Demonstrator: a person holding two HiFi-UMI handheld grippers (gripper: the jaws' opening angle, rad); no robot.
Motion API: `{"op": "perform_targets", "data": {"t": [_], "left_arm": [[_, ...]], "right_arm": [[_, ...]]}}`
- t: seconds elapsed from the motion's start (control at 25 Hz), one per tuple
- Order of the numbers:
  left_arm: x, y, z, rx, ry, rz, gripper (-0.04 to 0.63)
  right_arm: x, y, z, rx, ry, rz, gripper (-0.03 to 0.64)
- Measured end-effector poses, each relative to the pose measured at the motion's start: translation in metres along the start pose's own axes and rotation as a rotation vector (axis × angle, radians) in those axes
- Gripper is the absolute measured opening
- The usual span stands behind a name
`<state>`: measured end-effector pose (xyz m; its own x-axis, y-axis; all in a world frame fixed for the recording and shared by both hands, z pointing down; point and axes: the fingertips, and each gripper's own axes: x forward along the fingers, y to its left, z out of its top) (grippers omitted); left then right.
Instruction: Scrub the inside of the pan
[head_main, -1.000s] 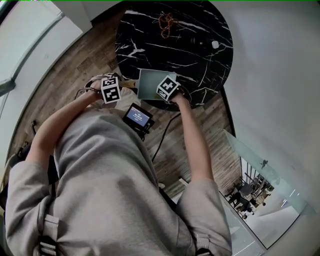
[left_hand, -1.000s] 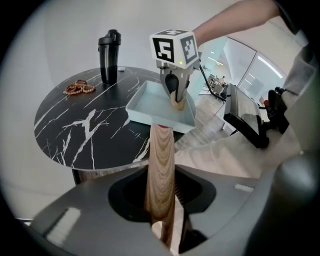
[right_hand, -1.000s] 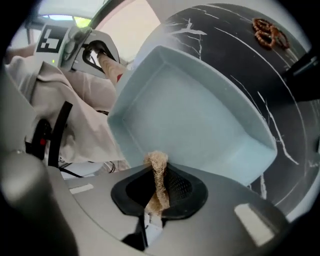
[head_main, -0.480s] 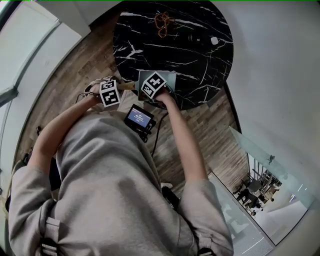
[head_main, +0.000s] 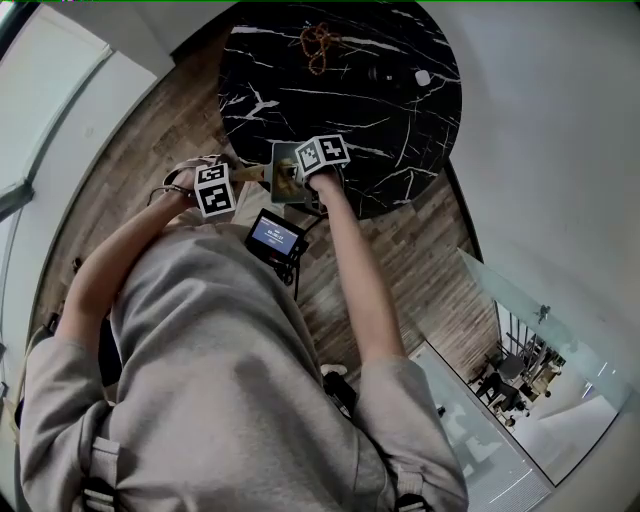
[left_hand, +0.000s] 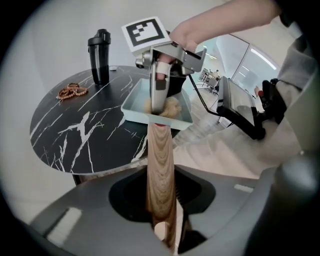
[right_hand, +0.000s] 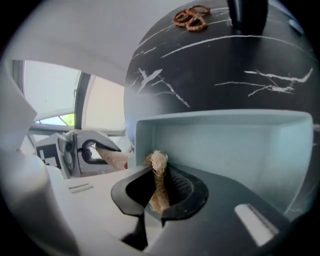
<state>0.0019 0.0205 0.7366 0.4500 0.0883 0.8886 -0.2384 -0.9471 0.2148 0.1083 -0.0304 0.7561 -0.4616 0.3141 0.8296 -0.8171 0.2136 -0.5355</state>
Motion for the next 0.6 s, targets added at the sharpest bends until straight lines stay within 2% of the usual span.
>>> {"op": "perform_targets", "data": {"t": [0.2,0.36,0.44,0.56,0.6], "left_arm": [[0.000,-0.002,-0.001,0.005,0.007,-0.006,0.103],[0.004,0.002,-0.006,0.005,0.043,0.020,0.101],[0.004,0.006,-0.007,-0.003,0.040,0.035,0.103],[0.002,0.012,-0.002,-0.028,0.004,0.057,0.108],[0.000,0.014,0.000,-0.036,-0.014,0.067,0.117]], "right_arm": [[-0.017,0.002,0.037,0.162,-0.214,0.070,0.046],[-0.026,0.010,0.044,0.207,-0.290,0.136,0.046],[-0.039,0.023,0.046,0.238,-0.363,0.253,0.049],[-0.081,0.057,0.049,0.330,-0.547,0.551,0.048],[-0.096,0.064,0.047,0.347,-0.607,0.607,0.048]]}}
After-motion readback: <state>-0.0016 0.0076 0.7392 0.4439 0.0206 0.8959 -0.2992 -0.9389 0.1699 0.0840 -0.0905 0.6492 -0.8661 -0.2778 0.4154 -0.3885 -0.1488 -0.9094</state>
